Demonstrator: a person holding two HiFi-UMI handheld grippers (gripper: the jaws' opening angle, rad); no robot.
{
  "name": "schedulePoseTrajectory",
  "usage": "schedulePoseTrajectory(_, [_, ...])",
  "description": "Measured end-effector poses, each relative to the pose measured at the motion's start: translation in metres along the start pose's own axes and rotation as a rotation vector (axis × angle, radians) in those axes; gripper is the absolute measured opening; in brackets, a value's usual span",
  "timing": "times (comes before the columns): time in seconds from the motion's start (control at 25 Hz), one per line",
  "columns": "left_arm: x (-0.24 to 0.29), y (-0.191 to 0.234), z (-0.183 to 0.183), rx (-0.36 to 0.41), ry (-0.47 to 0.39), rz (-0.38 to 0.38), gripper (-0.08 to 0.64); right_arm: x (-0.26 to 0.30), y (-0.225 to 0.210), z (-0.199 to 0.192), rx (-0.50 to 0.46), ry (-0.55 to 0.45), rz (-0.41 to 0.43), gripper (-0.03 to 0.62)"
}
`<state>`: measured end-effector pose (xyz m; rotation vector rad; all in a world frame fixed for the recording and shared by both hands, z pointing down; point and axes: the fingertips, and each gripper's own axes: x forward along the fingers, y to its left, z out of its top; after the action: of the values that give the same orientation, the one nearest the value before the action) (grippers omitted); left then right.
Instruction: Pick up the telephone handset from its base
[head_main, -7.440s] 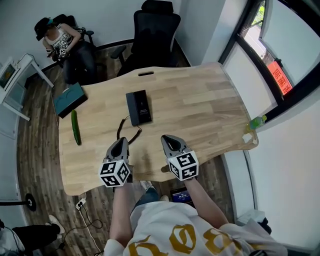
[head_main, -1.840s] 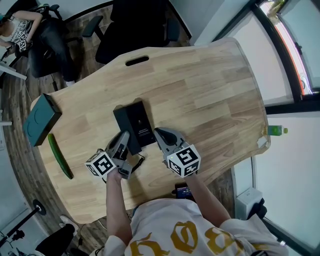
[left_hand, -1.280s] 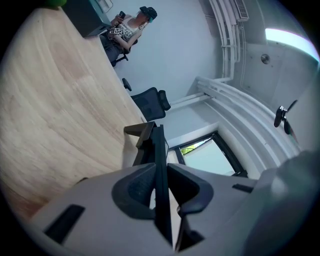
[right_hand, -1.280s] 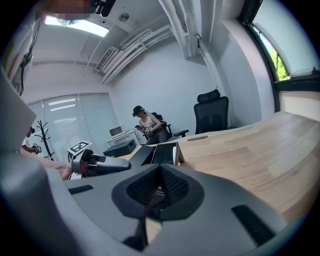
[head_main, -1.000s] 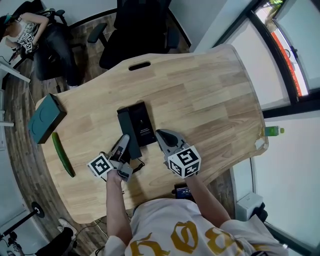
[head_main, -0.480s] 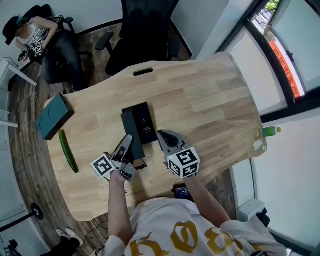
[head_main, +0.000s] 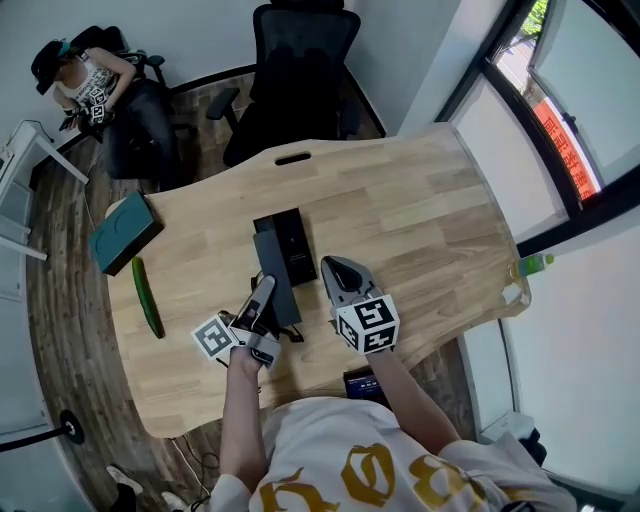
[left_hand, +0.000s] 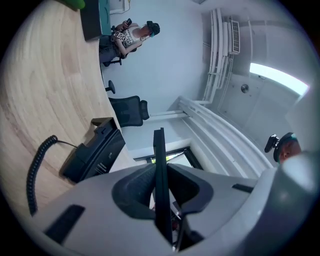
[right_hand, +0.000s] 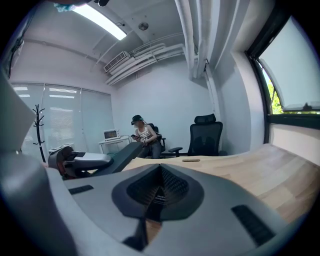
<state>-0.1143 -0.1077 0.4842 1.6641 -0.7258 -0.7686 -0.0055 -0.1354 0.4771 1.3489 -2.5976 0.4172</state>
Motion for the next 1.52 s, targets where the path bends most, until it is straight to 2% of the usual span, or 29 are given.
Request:
schedulePoseTrajectory(0.16, [-0.010,-0.014,-0.006,-0.016,-0.013,-0.034,0.077,-0.013,0.010,0.013,0.021,-0.049,-0.004,0.006])
schedulePoseTrajectory(0.32, [-0.020,-0.027,-0.008,-0.008,-0.020,-0.060,0.077,-0.027,0.019,0.026,-0.010,-0.092,-0.021,0.006])
schedulePoseTrajectory(0.6, [-0.029,-0.048,-0.014,0.017,-0.016,-0.113,0.077,-0.039,0.018,0.026,-0.006,-0.104,-0.048,0.006])
schedulePoseTrajectory(1.12, [-0.038,-0.046,-0.015,-0.026,-0.052,-0.118,0.077,-0.044,0.025,0.023,-0.042,-0.091,-0.046,0.005])
schedulePoseTrajectory(1.52, [-0.039,-0.044,-0.014,-0.022,-0.059,-0.120,0.077,-0.043,0.019,0.017,-0.046,-0.079,-0.060,0.006])
